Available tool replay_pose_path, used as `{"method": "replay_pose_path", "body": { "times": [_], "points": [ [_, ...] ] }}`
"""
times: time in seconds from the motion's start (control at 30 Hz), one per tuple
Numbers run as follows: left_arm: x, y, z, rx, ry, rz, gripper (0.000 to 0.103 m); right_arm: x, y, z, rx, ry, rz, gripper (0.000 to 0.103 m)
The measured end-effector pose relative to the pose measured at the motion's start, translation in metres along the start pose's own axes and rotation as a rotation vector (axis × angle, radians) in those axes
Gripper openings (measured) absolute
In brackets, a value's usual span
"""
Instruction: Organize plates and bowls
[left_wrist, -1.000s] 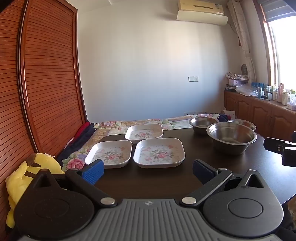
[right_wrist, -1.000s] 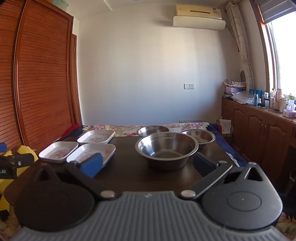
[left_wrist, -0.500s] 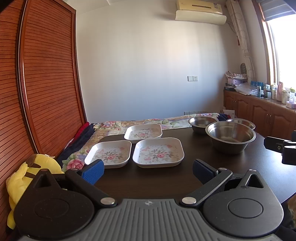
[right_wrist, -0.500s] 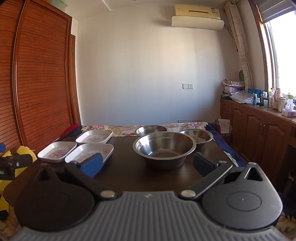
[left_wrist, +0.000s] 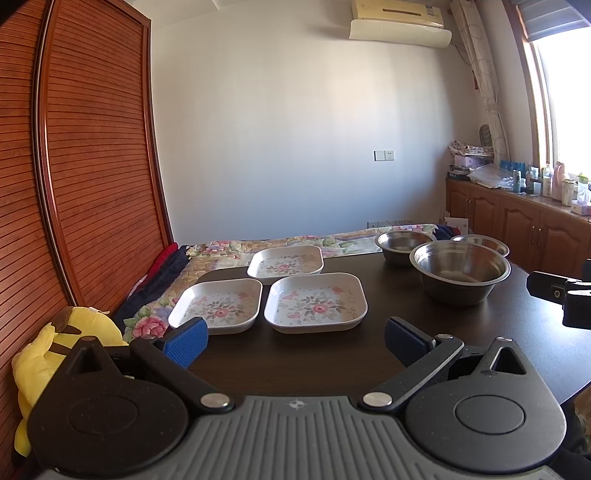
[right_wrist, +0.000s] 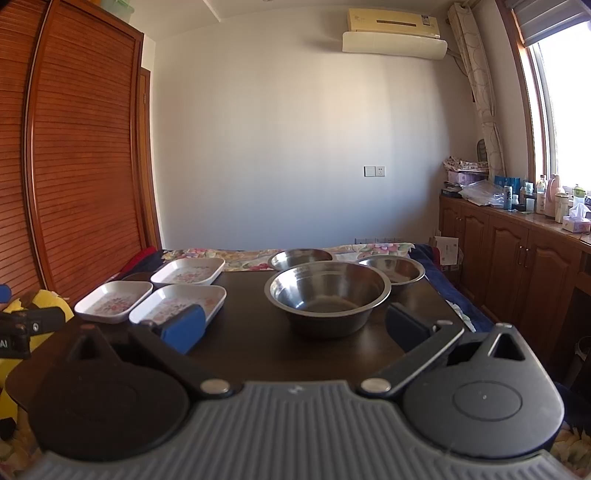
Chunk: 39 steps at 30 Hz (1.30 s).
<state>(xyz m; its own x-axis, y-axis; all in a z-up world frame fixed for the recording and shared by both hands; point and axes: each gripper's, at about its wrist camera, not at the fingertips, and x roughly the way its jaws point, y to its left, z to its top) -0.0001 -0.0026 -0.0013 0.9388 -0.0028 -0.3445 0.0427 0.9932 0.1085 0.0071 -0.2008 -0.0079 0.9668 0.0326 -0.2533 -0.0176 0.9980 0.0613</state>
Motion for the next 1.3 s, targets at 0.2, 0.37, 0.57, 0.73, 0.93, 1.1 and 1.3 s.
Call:
{"method": "replay_pose_path", "body": {
  "times": [0.2,0.37,0.57,0.73,0.93,1.1,1.3],
  "points": [
    [0.0000,0.0000,0.0002,0.001,0.000,0.000,0.103,-0.0002,-0.0001,-0.0006,-0.001,-0.001,-0.001,0.103],
    [-0.0001,0.0001,0.0003,0.001,0.000,0.000,0.103,-0.0002,-0.0001,-0.0002,0.000,0.000,-0.002,0.103],
    [-0.0001,0.0002,0.0004,0.001,0.000,0.000,0.103,0.0002,-0.0002,0.0001,-0.001,0.000,0.000,0.103],
    [-0.0002,-0.0001,0.0002,0.002,0.001,0.000,0.103,0.0008,-0.0004,-0.0001,-0.001,0.001,-0.001,0.103],
    [0.0002,0.0010,-0.0006,0.001,0.000,0.000,0.103,0.0011,-0.0008,0.0001,0.000,0.000,-0.003,0.103],
    [-0.0012,0.0010,0.0001,0.004,0.000,-0.005,0.103,0.0008,-0.0015,0.0004,0.000,-0.001,-0.002,0.103],
    [-0.0018,-0.0003,0.0009,0.007,0.003,-0.007,0.103,0.0017,-0.0048,-0.0006,0.004,-0.003,-0.004,0.103]
  ]
}}
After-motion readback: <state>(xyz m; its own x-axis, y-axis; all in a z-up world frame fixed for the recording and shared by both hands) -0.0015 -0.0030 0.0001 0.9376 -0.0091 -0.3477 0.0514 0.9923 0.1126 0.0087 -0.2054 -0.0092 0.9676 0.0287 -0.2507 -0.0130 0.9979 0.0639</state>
